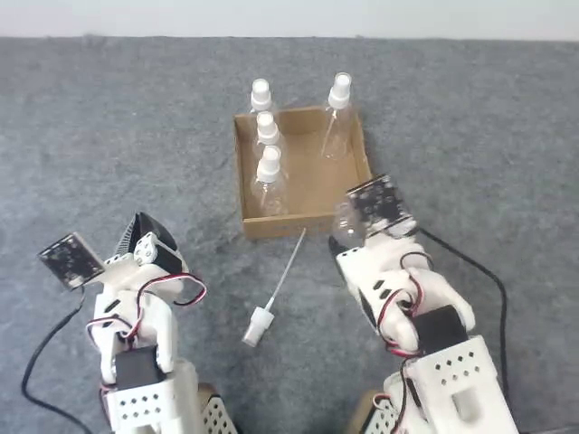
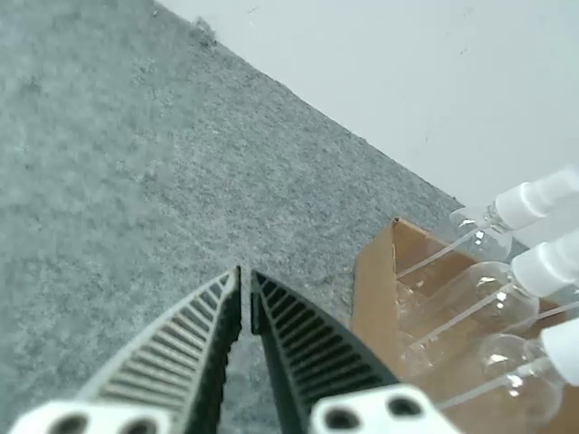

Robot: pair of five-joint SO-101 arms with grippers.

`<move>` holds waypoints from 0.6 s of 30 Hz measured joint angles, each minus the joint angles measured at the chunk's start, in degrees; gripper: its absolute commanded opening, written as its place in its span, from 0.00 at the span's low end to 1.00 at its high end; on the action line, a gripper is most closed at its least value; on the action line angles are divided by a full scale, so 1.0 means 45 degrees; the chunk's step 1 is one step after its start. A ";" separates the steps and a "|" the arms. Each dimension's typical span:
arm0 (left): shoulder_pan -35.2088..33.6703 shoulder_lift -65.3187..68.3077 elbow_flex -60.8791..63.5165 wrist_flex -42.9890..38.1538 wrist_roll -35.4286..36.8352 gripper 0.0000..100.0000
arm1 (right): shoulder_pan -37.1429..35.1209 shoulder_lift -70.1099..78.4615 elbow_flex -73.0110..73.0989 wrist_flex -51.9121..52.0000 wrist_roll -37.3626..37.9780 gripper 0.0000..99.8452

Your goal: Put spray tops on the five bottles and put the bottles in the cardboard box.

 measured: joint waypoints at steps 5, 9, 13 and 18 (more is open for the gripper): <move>0.0000 0.0000 -0.0137 0.0762 -0.2051 0.02 | 0.0606 0.0000 0.0117 -0.0020 -0.0293 0.01; -0.0020 0.0000 -0.1250 0.3028 -0.3614 0.02 | 0.1172 0.0000 0.0293 -0.0020 -0.0293 0.01; 0.0000 0.0000 -0.1797 0.4142 -0.4532 0.02 | 0.1778 0.0000 0.0293 -0.0020 -0.0293 0.01; 0.0000 0.0000 -0.2422 0.4142 -0.5216 0.02 | 0.2305 0.0000 0.0293 -0.0020 -0.0293 0.01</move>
